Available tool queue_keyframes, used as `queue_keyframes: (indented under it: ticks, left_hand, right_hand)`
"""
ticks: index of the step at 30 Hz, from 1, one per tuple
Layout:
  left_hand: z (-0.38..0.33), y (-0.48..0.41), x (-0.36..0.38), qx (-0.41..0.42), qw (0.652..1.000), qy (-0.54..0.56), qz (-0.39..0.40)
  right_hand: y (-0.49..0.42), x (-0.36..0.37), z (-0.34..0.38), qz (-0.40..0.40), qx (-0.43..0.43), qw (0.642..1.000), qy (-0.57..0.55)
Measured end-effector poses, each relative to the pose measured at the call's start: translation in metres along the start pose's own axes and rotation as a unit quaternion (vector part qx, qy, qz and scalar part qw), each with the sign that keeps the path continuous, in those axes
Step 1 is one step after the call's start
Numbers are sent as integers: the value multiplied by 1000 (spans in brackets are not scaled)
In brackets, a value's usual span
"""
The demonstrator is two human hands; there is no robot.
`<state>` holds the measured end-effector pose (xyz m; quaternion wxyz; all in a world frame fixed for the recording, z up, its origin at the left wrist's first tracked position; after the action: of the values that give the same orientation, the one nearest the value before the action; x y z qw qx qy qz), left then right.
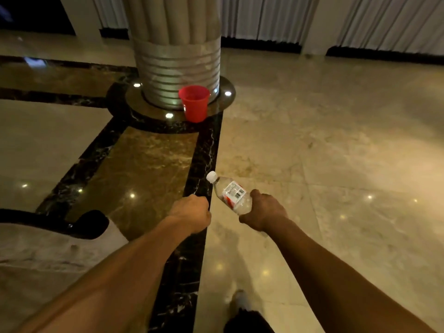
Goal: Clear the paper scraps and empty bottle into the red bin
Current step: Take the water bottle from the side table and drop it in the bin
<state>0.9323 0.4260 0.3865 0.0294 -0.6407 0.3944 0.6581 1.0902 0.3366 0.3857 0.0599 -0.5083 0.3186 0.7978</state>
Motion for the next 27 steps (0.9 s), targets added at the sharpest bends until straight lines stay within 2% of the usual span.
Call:
queue_keyframes:
  ticks: [4, 11, 18, 23, 27]
  left_hand:
    - [-6, -106, -44, 2, 1000, -21, 3]
    - [9, -275, -134, -27, 999, 40, 4]
    - [45, -441, -221, -44, 997, 55, -18]
    - [95, -581, -270, -52, 995, 80, -5]
    - [136, -694, -328, -49, 995, 84, 36]
  right_hand:
    - [-115, -48, -7, -10, -9, 1000, -12]
    - [-305, -151, -4, 25, -31, 998, -43]
    - [-482, -232, 53, 37, -60, 997, -38]
    - [-628, -278, 95, 34, -53, 998, -27]
    - [-739, -322, 126, 48, -26, 998, -18]
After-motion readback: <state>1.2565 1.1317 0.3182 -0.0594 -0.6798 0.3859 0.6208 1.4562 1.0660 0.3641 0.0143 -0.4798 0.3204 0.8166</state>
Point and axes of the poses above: each hand's wrist, its own y-axis away from the middle knuckle, its own x-axis out of the palm, z = x × y, the point moved 10 cm from there along -y, towards the middle knuckle, and after that the axes turned 9 degrees about z, right-handed, at the moved point
